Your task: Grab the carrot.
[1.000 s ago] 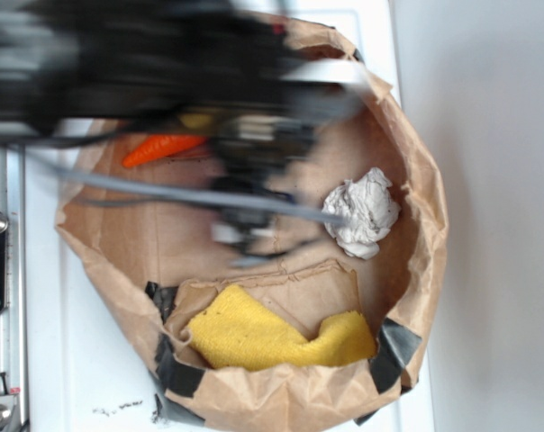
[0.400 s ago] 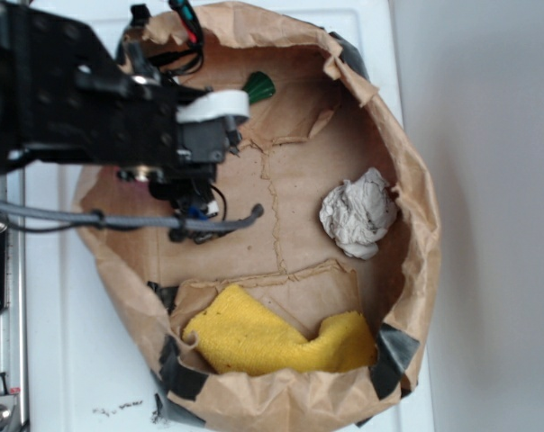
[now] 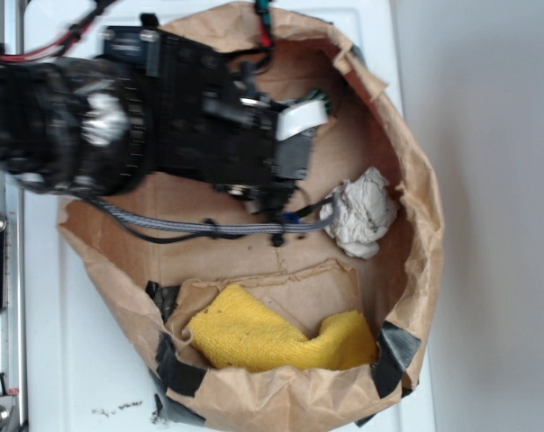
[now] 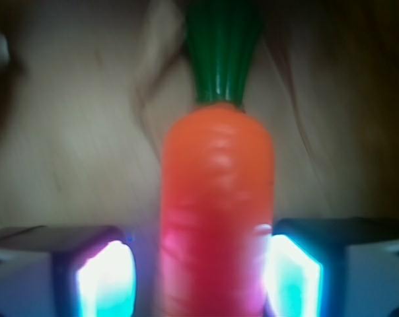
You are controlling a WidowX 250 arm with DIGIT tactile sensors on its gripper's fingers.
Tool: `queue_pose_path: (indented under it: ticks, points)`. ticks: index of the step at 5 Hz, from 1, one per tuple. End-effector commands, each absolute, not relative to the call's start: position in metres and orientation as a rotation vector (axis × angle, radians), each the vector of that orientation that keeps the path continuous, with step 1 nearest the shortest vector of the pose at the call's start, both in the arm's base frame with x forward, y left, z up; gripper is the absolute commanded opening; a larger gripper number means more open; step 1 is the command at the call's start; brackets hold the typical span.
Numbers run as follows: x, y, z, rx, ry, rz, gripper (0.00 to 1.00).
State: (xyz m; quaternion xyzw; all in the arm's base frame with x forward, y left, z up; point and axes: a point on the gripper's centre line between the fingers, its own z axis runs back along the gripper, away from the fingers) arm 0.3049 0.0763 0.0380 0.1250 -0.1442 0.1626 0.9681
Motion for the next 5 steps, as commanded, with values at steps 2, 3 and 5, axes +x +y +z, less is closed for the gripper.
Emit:
queue_pose_path:
  ticks: [2,3,5]
  points:
    - [0.299,0.075,0.062,0.206,-0.345,0.305,0.00]
    - [0.288,0.067,0.097,0.133,-0.325,0.275,0.00]
    - [0.285,0.048,0.150,0.021,-0.258,0.259,0.00]
